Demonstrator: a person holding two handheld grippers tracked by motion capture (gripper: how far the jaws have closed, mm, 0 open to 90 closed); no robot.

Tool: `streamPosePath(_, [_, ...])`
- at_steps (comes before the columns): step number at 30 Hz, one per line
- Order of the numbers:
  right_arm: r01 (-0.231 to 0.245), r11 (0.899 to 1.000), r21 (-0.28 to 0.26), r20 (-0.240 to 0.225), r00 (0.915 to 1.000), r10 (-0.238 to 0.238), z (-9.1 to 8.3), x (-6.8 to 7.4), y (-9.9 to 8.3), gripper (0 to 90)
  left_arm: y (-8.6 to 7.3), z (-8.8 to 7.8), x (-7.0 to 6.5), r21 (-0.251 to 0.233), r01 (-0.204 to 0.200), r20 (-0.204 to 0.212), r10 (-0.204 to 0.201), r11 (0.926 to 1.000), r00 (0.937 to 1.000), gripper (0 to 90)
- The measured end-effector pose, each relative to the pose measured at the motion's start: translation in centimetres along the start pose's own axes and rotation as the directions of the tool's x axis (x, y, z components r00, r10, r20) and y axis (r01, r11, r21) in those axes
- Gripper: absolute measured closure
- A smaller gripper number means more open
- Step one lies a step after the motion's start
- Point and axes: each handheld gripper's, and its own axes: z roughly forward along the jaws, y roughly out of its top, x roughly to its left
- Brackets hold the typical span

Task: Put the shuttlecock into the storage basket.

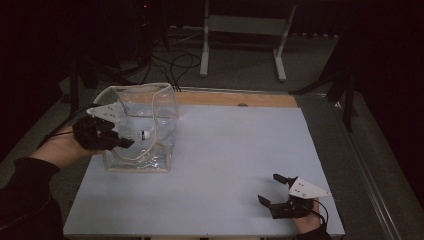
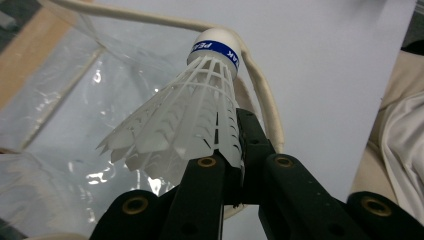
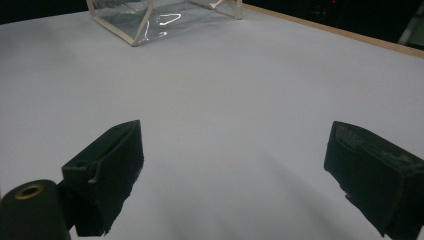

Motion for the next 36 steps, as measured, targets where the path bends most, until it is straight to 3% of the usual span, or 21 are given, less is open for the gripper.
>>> streamPosePath(13, [-0.001, 1.0, 0.005, 0.002, 1.0, 0.001, 0.0, -0.1, 0.0, 8.7, -0.2, 1.8, 0.0, 0.037, 0.008, 0.034, -0.009, 0.9993, 0.9994, 90.0])
streamPosePath(19, [0.0, 1.0, 0.007, 0.001, 1.0, 0.0, 0.0, -0.1, 0.0, 8.7, -0.1, 2.1, 0.1, 0.031, 0.014, 0.034, -0.015, 0.9994, 0.9993, 89.5])
streamPosePath(25, [0.001, 1.0, 0.009, 0.003, 1.0, -0.001, 0.0, -0.1, -0.1, 8.7, 0.1, 2.2, 0.0, 0.013, 0.026, 0.039, -0.026, 0.9996, 0.9989, 82.8])
streamPosePath(29, [0.002, 1.0, 0.011, 0.003, 1.0, -0.002, 0.0, -0.1, -0.1, 8.7, 0.0, 2.3, 0.2, -0.003, 0.05, 0.028, -0.05, 0.9987, 0.9984, 67.1])
streamPosePath(31, [0.002, 1.0, 0.011, 0.003, 1.0, -0.002, 0.0, -0.1, -0.1, 8.7, 0.0, 2.4, 0.2, -0.009, 0.06, 0.032, -0.06, 0.9981, 0.9977, 67.0])
streamPosePath(36, [0.001, 1.0, 0.015, 0.003, 1.0, -0.001, 0.0, -0.1, -0.1, 8.7, 0.0, 2.3, 0.3, -0.02, 0.088, 0.038, -0.087, 0.9959, 0.9955, 55.7])
